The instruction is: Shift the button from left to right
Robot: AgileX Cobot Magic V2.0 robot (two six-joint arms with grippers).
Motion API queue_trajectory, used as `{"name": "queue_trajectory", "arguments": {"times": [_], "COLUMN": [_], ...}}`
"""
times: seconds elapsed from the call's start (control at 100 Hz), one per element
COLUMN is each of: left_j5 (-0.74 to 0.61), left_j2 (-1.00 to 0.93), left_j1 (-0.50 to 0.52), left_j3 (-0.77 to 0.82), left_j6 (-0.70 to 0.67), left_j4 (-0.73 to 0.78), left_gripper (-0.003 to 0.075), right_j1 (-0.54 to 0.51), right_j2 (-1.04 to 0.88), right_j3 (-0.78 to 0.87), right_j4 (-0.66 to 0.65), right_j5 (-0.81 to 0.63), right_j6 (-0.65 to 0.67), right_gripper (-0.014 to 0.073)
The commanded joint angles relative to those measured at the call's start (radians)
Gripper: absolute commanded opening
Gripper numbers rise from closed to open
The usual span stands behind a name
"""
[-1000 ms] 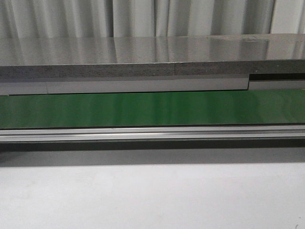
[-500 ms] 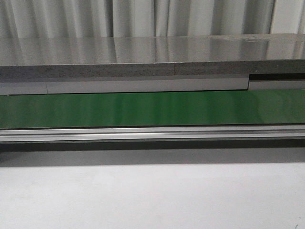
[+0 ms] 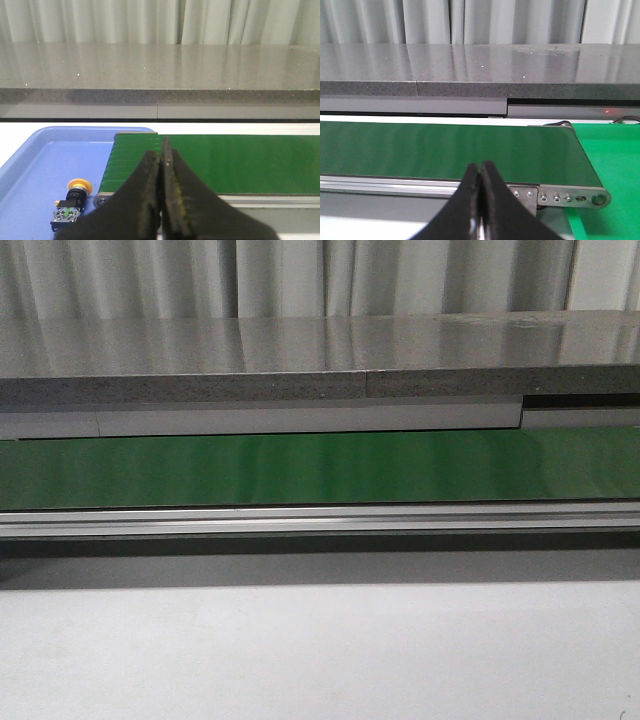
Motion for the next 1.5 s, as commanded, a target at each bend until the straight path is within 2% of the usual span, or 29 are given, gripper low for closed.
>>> {"name": "queue_trajectory", "arguments": {"times": [0.0, 0.38, 0.6, 0.93, 1.0, 1.07, 1.19, 1.26, 1.33, 1.49], "left_j5": [0.048, 0.494, 0.501, 0.499, 0.499, 0.499, 0.499, 0.499, 0.499, 0.468], "left_j2": [0.087, 0.437, 0.541, 0.575, 0.575, 0.575, 0.575, 0.575, 0.575, 0.575], "left_j1": [0.001, 0.001, 0.001, 0.001, 0.001, 0.001, 0.001, 0.001, 0.001, 0.001], "left_j3": [-0.12, -0.478, -0.5, -0.5, -0.5, -0.5, -0.5, -0.5, -0.5, -0.5], "left_j6": [-0.008, -0.008, -0.008, -0.008, 0.002, 0.013, 0.015, 0.015, 0.015, 0.015], "left_j4": [-0.012, -0.016, -0.053, -0.053, -0.053, -0.053, -0.041, -0.035, -0.035, -0.044], "left_gripper": [-0.0019, -0.0019, -0.0019, -0.0004, 0.0057, 0.0159, 0.0407, 0.0525, 0.0582, 0.0585], "right_j1": [0.004, 0.004, 0.004, 0.004, 0.004, 0.004, 0.004, 0.004, 0.004, 0.004], "right_j2": [-0.015, -0.015, -0.015, -0.015, -0.015, -0.015, -0.015, -0.015, -0.015, -0.015], "right_j3": [-0.019, -0.019, -0.019, -0.019, -0.019, -0.019, -0.019, -0.019, -0.019, -0.019], "right_j4": [-0.01, -0.01, -0.01, -0.01, -0.01, -0.01, -0.01, -0.01, -0.01, -0.01], "right_j5": [-0.075, -0.075, -0.075, -0.075, -0.075, -0.075, -0.075, -0.075, -0.075, -0.075], "right_j6": [0.0, 0.0, 0.0, 0.0, 0.0, 0.0, 0.0, 0.0, 0.0, 0.0], "right_gripper": [-0.0068, -0.0068, -0.0068, -0.0068, -0.0068, -0.0068, -0.0068, -0.0068, -0.0068, -0.0068]}}
